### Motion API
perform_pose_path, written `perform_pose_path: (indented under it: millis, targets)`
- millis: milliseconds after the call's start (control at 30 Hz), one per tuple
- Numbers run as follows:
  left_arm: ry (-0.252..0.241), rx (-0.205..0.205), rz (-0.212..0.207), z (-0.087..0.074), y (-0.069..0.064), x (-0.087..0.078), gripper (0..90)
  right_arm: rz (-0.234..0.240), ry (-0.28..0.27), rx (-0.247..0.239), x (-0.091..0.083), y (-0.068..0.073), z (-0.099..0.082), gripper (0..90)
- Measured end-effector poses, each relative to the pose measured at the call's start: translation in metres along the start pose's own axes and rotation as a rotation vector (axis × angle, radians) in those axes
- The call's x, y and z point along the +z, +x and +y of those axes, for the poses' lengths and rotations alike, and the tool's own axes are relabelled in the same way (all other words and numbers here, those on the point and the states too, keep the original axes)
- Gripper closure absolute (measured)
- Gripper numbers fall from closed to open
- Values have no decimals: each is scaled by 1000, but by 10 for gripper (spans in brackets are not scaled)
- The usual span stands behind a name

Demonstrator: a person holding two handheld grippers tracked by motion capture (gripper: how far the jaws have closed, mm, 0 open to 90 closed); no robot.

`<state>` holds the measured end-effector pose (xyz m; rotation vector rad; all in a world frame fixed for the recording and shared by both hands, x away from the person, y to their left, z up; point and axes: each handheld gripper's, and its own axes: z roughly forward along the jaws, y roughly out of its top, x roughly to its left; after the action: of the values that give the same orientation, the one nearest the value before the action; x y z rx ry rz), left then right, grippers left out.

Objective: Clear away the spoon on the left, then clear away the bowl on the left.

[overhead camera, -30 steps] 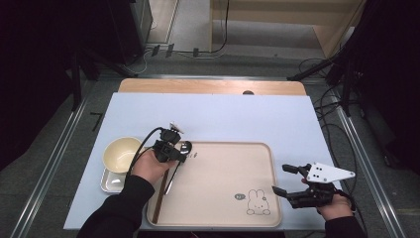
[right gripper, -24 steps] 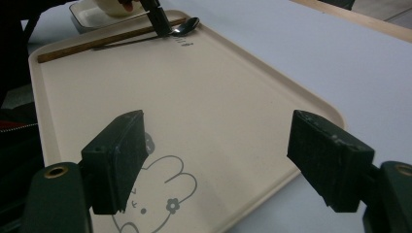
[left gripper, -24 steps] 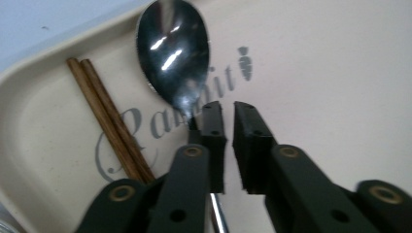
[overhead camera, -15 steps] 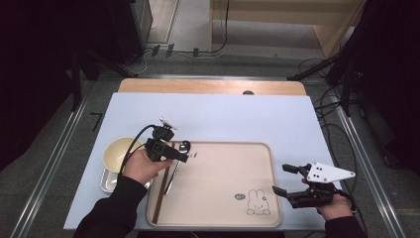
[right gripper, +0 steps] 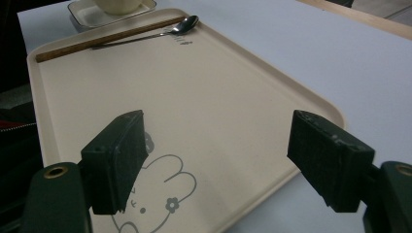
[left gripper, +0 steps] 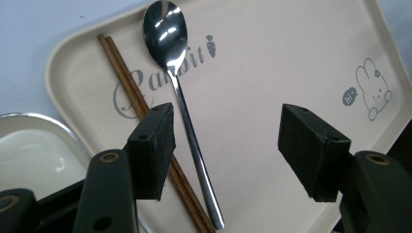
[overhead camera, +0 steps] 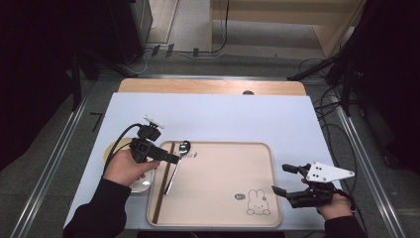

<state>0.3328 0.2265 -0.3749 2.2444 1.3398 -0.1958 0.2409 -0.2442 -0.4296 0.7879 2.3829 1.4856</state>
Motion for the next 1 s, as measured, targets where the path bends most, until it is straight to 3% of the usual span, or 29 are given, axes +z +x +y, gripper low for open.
perform_pose_path:
  millis: [400,1000]
  targets:
    - [-22,-34,-7,-14,16,-29,367,2,3,0,1,0,0,223]
    - [-105,-77,9,-33,39,-63,364,7,2,-3,3,0,1,223]
